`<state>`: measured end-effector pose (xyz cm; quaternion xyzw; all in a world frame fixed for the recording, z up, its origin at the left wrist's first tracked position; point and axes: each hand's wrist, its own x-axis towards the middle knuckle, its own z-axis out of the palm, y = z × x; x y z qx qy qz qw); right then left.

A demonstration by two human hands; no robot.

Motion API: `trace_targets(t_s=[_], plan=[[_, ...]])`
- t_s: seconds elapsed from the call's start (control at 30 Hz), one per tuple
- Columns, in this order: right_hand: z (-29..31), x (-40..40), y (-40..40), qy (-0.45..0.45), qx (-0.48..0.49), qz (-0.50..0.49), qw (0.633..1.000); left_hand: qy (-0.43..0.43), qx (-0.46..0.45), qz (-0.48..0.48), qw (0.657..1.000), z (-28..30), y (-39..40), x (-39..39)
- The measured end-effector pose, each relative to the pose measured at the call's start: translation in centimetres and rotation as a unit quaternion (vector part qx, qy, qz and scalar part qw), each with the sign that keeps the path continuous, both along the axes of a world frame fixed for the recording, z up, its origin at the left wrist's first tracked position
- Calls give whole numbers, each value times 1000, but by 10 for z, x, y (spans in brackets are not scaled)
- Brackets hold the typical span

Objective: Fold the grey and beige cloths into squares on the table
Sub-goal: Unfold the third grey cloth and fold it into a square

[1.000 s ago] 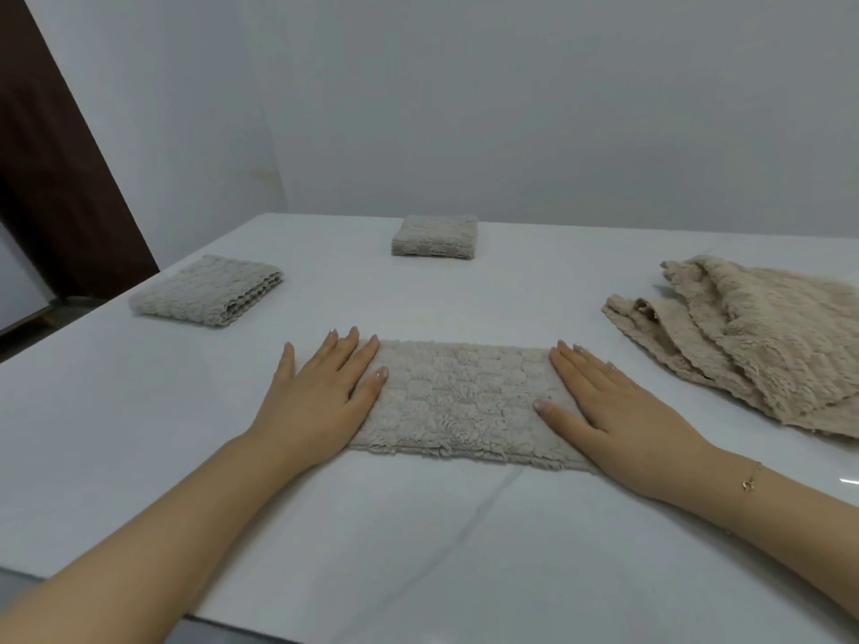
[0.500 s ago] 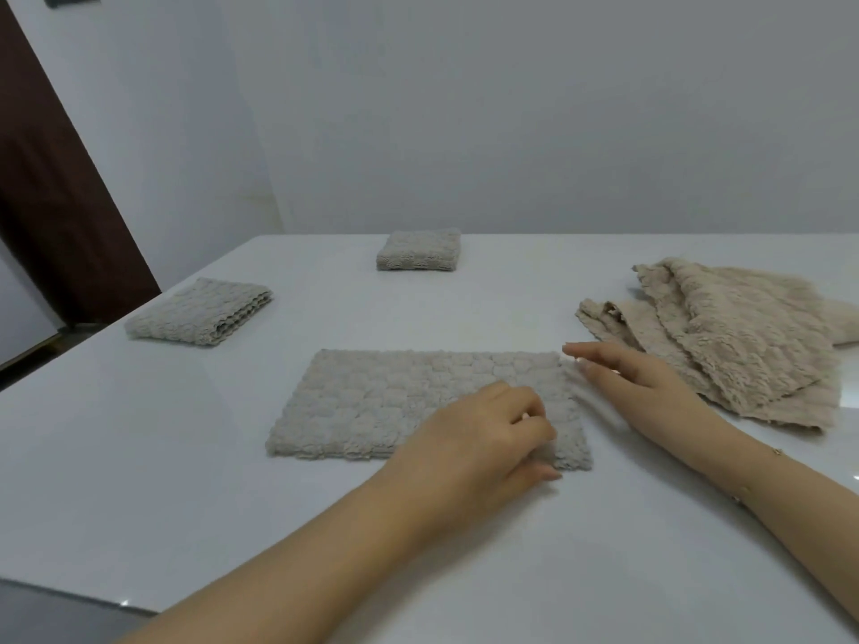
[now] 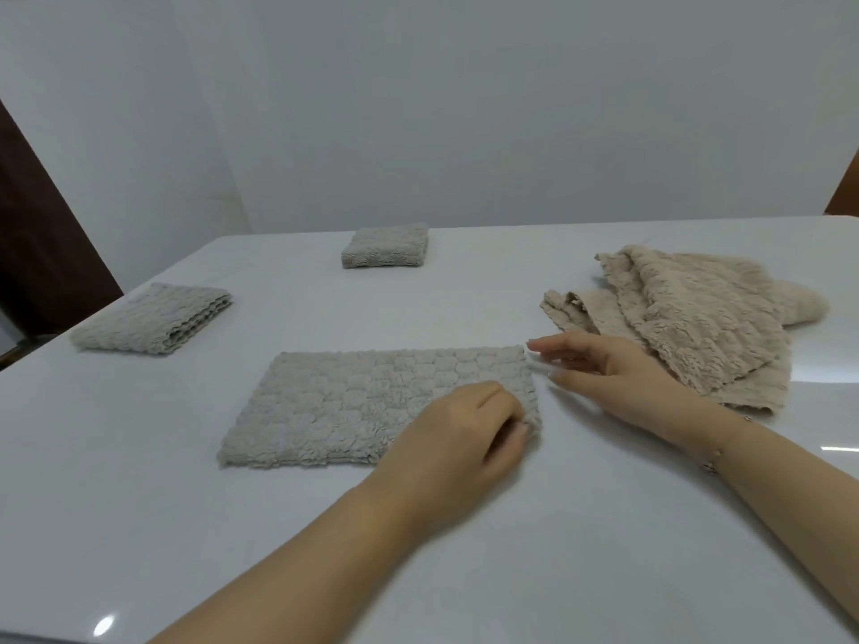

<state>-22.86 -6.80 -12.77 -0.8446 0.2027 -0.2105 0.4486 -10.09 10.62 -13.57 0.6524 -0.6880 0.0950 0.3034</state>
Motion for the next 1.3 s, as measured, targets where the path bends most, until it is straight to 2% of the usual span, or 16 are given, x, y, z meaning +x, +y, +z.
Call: trace_targets(t_s=[0.2, 0.33, 0.4, 0.53, 0.73, 1.0, 1.17, 1.3], plan=[[6, -4, 5, 28, -22, 99, 994, 204, -31, -14, 978, 12, 24, -6], [5, -2, 7, 29, 10, 142, 989, 364, -68, -26, 929, 17, 42, -11], [5, 0, 9, 3, 54, 153, 987, 419, -81, -20, 904, 20, 49, -11], [14, 7, 17, -60, 217, 179, 958, 491, -110, -8, 864, 29, 61, -6], [45, 54, 25, -87, 224, 214, 947, 538, -126, -10, 833, 49, 82, 28], [64, 131, 55, -7, 228, 209, 951, 631, -82, 38, 771, 58, 106, 86], [53, 165, 63, 58, 208, 165, 962, 599, -75, 143, 784, 42, 112, 107], [41, 180, 72, 110, 170, 150, 968, 478, -74, 244, 841, 16, 121, 126]])
